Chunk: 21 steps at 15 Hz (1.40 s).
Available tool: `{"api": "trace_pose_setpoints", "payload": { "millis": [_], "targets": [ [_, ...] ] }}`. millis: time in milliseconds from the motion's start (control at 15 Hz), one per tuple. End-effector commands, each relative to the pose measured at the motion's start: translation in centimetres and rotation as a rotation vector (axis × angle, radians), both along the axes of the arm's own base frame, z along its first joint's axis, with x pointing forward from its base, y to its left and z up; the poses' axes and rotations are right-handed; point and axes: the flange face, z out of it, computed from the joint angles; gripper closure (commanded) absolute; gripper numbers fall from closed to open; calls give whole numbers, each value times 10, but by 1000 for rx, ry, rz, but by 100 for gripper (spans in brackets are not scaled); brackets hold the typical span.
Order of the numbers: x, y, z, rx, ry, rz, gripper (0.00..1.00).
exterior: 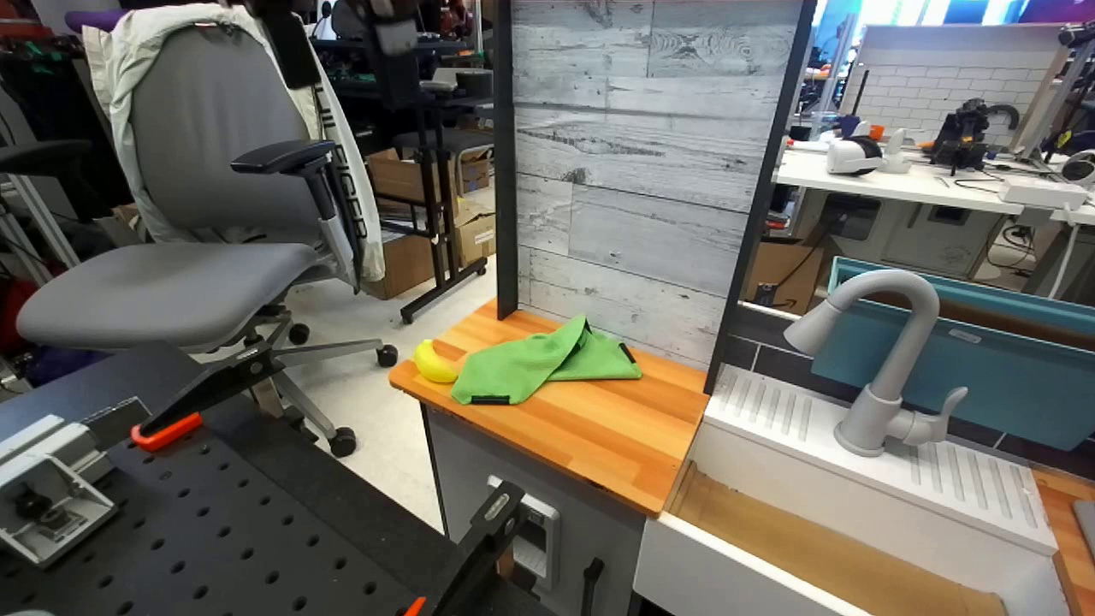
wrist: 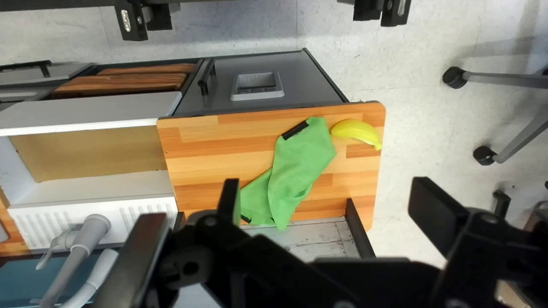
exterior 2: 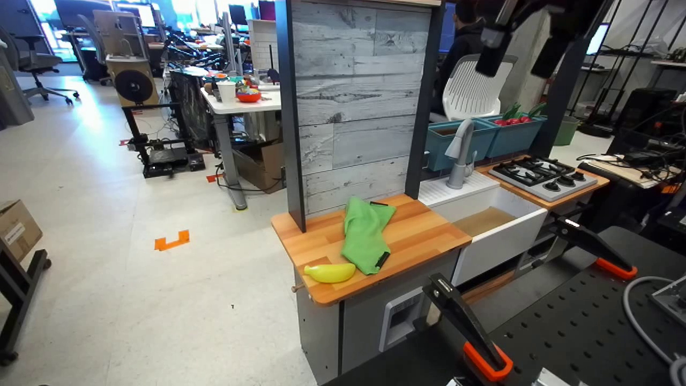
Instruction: Slide the green cloth to the right
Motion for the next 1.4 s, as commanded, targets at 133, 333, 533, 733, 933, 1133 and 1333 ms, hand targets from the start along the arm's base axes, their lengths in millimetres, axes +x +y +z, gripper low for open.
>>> {"api": "trace_pose_setpoints", "payload": {
  "millis": [133, 333, 533, 733, 933, 1133, 1333],
  "targets": [
    [76, -10, -68, 82, 53, -103, 0],
    [120, -5, -101, 149, 81, -169, 0],
    [165, 3, -139, 193, 125, -225, 0],
    [206, 15, -181, 203, 141, -263, 0],
    [240, 23, -223, 199, 143, -301, 0],
    [262, 28, -259, 195, 149, -331, 0],
    [276, 29, -288, 181, 154, -352, 0]
  ]
}}
